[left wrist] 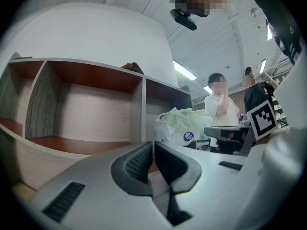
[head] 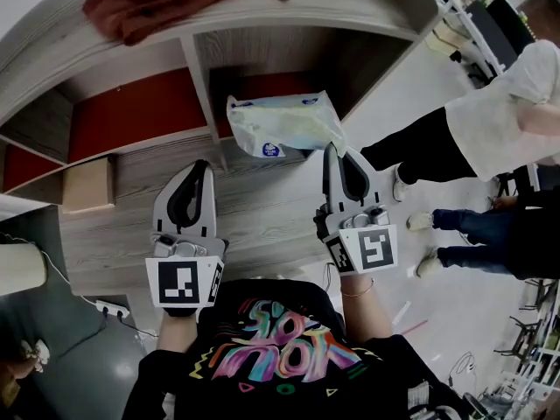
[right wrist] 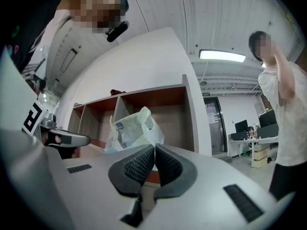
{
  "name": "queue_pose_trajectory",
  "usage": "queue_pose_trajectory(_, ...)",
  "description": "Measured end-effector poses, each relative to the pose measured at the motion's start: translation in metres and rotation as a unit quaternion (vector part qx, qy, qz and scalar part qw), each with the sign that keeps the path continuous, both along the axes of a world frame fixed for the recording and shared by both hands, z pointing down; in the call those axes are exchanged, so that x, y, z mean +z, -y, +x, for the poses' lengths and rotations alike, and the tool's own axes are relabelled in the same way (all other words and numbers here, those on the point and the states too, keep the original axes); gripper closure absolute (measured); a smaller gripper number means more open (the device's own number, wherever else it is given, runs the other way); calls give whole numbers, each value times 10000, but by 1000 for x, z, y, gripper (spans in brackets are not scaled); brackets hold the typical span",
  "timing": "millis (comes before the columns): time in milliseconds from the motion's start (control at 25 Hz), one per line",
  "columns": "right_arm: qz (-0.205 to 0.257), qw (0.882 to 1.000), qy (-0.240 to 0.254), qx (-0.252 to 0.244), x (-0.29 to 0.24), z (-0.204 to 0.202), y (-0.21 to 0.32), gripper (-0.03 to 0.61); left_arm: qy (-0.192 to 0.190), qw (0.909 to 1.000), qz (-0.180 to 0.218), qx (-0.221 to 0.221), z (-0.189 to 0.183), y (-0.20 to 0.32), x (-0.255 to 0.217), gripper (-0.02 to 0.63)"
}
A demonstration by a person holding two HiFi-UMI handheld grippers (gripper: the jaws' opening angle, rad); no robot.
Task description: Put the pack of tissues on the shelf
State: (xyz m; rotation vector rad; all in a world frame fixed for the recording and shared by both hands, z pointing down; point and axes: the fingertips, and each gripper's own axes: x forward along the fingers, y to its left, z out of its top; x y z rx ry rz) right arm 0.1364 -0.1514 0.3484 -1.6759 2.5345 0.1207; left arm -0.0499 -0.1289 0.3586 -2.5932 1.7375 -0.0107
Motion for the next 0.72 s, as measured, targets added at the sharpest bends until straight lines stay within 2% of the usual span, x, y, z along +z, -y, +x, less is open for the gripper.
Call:
queue_pose_trajectory(440, -50, 10000, -27, 14, 16, -8, 50, 561, 10, 9998, -174, -22, -4, 27, 16, 581)
queue_pose_trajectory(720, -28, 10000, -39, 78, 12, -4, 46, 561, 46, 9996, -240, -101, 0, 9, 21, 581)
